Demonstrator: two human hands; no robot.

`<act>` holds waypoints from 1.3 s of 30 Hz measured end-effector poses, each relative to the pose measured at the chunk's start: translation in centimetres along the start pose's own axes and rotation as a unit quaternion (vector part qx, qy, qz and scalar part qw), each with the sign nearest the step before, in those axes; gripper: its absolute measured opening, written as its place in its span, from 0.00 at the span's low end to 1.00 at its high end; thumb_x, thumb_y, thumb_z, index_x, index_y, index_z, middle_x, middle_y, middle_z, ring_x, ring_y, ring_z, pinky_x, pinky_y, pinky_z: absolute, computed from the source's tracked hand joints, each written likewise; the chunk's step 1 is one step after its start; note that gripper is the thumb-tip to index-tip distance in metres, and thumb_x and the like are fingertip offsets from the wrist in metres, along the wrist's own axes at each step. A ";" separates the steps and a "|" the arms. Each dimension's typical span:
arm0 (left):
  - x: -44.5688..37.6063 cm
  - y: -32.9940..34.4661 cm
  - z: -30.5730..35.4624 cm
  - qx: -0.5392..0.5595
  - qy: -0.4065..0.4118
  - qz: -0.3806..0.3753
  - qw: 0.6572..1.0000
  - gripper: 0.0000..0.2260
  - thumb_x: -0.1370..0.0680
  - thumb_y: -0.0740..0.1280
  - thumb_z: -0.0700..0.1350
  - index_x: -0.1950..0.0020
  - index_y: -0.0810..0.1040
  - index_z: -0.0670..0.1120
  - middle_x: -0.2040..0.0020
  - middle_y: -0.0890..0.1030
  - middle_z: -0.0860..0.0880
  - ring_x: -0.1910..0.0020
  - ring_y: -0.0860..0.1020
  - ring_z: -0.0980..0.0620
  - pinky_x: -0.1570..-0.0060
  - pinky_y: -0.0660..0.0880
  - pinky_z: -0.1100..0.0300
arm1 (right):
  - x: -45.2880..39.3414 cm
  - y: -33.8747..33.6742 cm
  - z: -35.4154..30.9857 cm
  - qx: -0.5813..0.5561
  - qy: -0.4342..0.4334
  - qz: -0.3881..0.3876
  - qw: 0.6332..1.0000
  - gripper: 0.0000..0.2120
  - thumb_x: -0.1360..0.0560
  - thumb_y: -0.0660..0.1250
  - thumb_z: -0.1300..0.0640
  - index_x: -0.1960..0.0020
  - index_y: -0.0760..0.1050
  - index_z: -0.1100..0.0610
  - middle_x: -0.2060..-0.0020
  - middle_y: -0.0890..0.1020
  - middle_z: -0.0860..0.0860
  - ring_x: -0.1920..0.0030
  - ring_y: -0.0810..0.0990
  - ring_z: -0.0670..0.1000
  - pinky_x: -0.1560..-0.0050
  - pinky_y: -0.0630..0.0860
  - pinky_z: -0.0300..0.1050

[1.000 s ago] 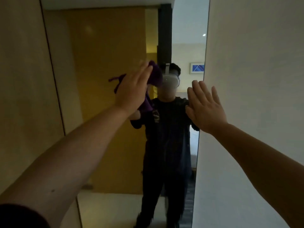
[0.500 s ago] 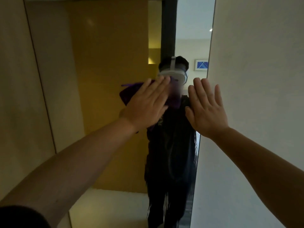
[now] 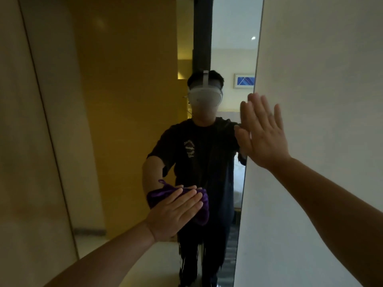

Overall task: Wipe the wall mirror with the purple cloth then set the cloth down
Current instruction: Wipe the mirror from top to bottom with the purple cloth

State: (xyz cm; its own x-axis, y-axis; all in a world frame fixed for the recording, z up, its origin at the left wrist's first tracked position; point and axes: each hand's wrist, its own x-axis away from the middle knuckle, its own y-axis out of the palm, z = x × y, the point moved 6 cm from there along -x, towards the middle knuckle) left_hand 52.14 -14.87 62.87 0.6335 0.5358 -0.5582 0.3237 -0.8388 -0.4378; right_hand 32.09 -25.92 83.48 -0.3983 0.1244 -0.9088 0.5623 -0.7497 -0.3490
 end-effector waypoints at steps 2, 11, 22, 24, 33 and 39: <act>-0.5 -0.6 -0.5 0.018 -0.005 0.014 1.000 0.20 0.17 0.57 0.42 0.24 0.65 0.43 0.24 0.65 0.43 0.23 0.61 0.44 0.25 0.59 0.46 | 0.9 -0.3 2.7 0.003 0.064 -0.013 0.998 0.30 0.16 0.46 0.45 0.19 0.45 0.59 0.21 0.44 0.55 0.20 0.41 0.55 0.21 0.39 0.57; -12.1 -6.8 -10.3 0.001 -0.119 0.136 0.984 0.24 0.19 0.62 0.38 0.24 0.60 0.40 0.24 0.61 0.41 0.23 0.57 0.42 0.24 0.56 0.43 | 2.9 1.9 6.9 0.064 0.082 -0.095 0.990 0.32 0.17 0.46 0.42 0.19 0.45 0.59 0.20 0.45 0.57 0.21 0.35 0.54 0.22 0.40 0.62; -28.5 -14.2 -18.2 0.008 -0.201 0.103 0.974 0.24 0.15 0.56 0.49 0.21 0.57 0.42 0.21 0.57 0.42 0.21 0.55 0.45 0.24 0.49 0.49 | 3.1 2.8 7.4 0.072 0.066 -0.054 0.994 0.32 0.17 0.47 0.42 0.21 0.40 0.57 0.21 0.41 0.54 0.21 0.37 0.55 0.22 0.39 0.60; -27.3 -12.7 -16.0 -0.030 -0.175 0.107 0.978 0.24 0.15 0.55 0.50 0.22 0.58 0.40 0.21 0.59 0.41 0.22 0.57 0.44 0.23 0.52 0.47 | 3.2 3.0 7.6 0.072 0.071 -0.049 0.994 0.32 0.16 0.47 0.42 0.20 0.39 0.56 0.21 0.41 0.53 0.21 0.36 0.54 0.22 0.39 0.61; -14.8 -2.7 -1.1 -0.005 -0.037 0.083 0.996 0.25 0.16 0.60 0.46 0.22 0.58 0.39 0.23 0.60 0.38 0.23 0.57 0.38 0.26 0.59 0.41 | 3.1 2.5 7.4 0.056 0.070 -0.041 0.995 0.32 0.17 0.45 0.42 0.19 0.45 0.57 0.20 0.43 0.54 0.20 0.39 0.54 0.22 0.41 0.62; -7.4 2.0 5.8 -0.015 0.019 0.029 0.999 0.22 0.15 0.48 0.45 0.22 0.61 0.42 0.21 0.58 0.42 0.22 0.55 0.41 0.24 0.53 0.45 | 3.0 2.2 7.1 0.046 0.076 -0.042 0.995 0.31 0.17 0.48 0.44 0.19 0.48 0.59 0.20 0.50 0.58 0.21 0.40 0.55 0.22 0.43 0.64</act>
State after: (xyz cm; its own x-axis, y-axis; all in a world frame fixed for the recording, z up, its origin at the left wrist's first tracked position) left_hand 44.02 -19.96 62.04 0.6775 0.4824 -0.5552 0.3063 -0.8713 -0.3834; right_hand 26.96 -31.82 81.61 -0.3226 0.2815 -0.9037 0.4603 -0.7876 -0.4096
